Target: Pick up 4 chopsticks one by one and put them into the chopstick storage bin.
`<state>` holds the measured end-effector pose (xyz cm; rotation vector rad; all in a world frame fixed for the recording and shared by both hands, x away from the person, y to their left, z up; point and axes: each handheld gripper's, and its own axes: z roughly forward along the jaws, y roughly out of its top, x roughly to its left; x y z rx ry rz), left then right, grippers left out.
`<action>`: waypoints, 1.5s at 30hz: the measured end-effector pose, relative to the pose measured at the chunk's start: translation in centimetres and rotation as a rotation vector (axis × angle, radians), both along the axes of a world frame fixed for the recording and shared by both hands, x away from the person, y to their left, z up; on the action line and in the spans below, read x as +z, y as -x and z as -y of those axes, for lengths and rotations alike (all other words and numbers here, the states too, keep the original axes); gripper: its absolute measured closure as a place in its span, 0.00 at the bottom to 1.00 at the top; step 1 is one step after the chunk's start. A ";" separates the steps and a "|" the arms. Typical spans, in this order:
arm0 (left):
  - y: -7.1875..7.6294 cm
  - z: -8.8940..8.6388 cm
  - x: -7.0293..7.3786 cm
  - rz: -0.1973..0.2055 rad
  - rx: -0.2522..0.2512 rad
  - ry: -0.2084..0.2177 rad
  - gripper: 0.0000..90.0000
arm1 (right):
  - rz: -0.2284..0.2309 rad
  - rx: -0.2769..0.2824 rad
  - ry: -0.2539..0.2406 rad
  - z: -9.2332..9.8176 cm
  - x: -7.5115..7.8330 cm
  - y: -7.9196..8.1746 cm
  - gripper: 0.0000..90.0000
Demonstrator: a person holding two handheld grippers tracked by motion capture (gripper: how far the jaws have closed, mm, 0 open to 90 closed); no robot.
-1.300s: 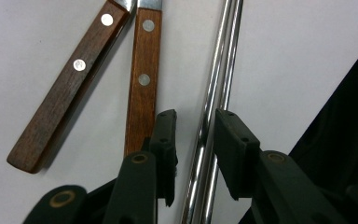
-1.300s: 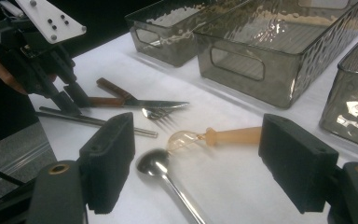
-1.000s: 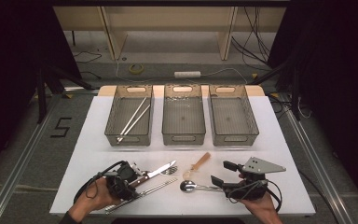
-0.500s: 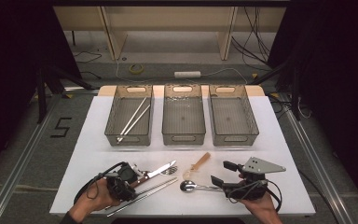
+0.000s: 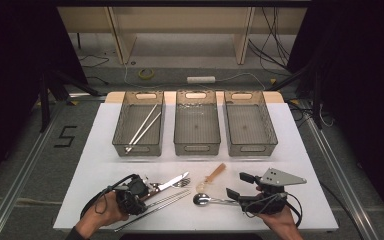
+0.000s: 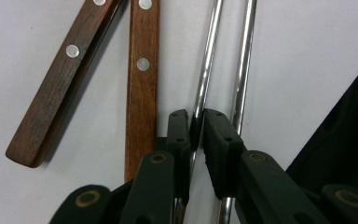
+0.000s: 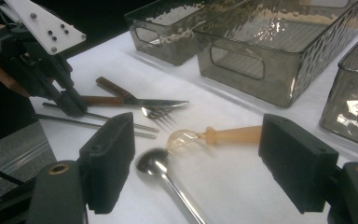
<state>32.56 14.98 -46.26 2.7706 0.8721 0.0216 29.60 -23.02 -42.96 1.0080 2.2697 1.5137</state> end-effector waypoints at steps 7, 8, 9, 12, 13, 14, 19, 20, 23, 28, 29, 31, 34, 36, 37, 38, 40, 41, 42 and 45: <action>0.0 0.1 0.0 0.011 -0.030 -0.002 0.91 | 0.001 0.000 0.001 0.0 0.0 0.0 0.31; 0.1 0.1 0.0 0.013 -0.035 -0.003 0.91 | 0.001 -0.001 0.001 0.0 0.0 0.0 0.31; 0.1 0.1 0.0 0.015 -0.040 -0.001 0.91 | 0.001 -0.001 0.001 0.0 0.0 0.0 0.31; 0.0 -0.1 0.0 0.013 -0.059 0.001 0.92 | -0.001 0.001 0.002 0.0 0.0 0.0 0.31; 0.0 -0.1 0.0 0.011 -0.061 0.006 0.93 | 0.000 0.001 0.003 0.0 0.0 0.0 0.31; -0.1 -0.1 0.0 0.011 -0.063 0.008 0.93 | 0.000 0.001 0.003 0.0 0.0 0.0 0.31; -0.1 -0.2 -0.1 0.008 -0.065 0.017 0.94 | 0.001 0.000 0.003 0.0 0.0 0.0 0.31; -0.1 -0.2 -0.1 0.009 -0.067 0.018 0.94 | 0.000 0.000 0.003 0.0 0.0 0.0 0.31; -0.1 -0.1 0.0 0.011 -0.074 0.011 0.94 | 0.000 0.000 0.003 0.0 0.0 0.0 0.31; 0.0 -0.1 0.0 0.015 -0.074 0.009 0.94 | 0.000 -0.001 0.004 0.0 0.0 0.0 0.31; -0.1 -0.1 0.0 0.015 -0.075 0.009 0.94 | 0.000 -0.001 0.003 0.0 0.0 0.0 0.31; 0.0 -0.1 0.0 0.012 -0.072 0.016 0.94 | 0.000 -0.001 0.004 0.0 0.0 0.0 0.31; 0.0 -0.1 0.4 0.007 -0.076 0.031 0.94 | 0.000 -0.001 0.004 0.0 0.0 0.0 0.31; 0.1 -0.1 0.6 0.016 -0.067 0.034 0.94 | 0.000 0.000 0.004 0.0 0.0 0.0 0.31; 0.1 -0.1 0.7 0.014 -0.070 0.031 0.94 | 0.000 0.001 0.005 0.0 0.0 0.0 0.31; 0.0 -0.2 0.7 0.020 -0.073 0.033 0.94 | 0.001 0.000 0.006 0.0 0.0 0.0 0.31; 0.0 -0.2 0.7 0.011 -0.071 0.034 0.94 | -0.001 0.000 0.004 0.0 0.0 0.0 0.31; 0.1 -0.2 0.7 0.015 -0.065 0.040 0.94 | -0.001 0.000 0.004 0.0 0.0 0.0 0.31; 0.1 -0.2 0.8 0.011 -0.065 0.044 0.94 | -0.001 0.000 0.004 0.0 0.0 0.0 0.31; 0.1 -0.2 1.1 0.006 -0.073 0.054 0.94 | -0.002 0.000 0.004 0.0 0.0 0.0 0.31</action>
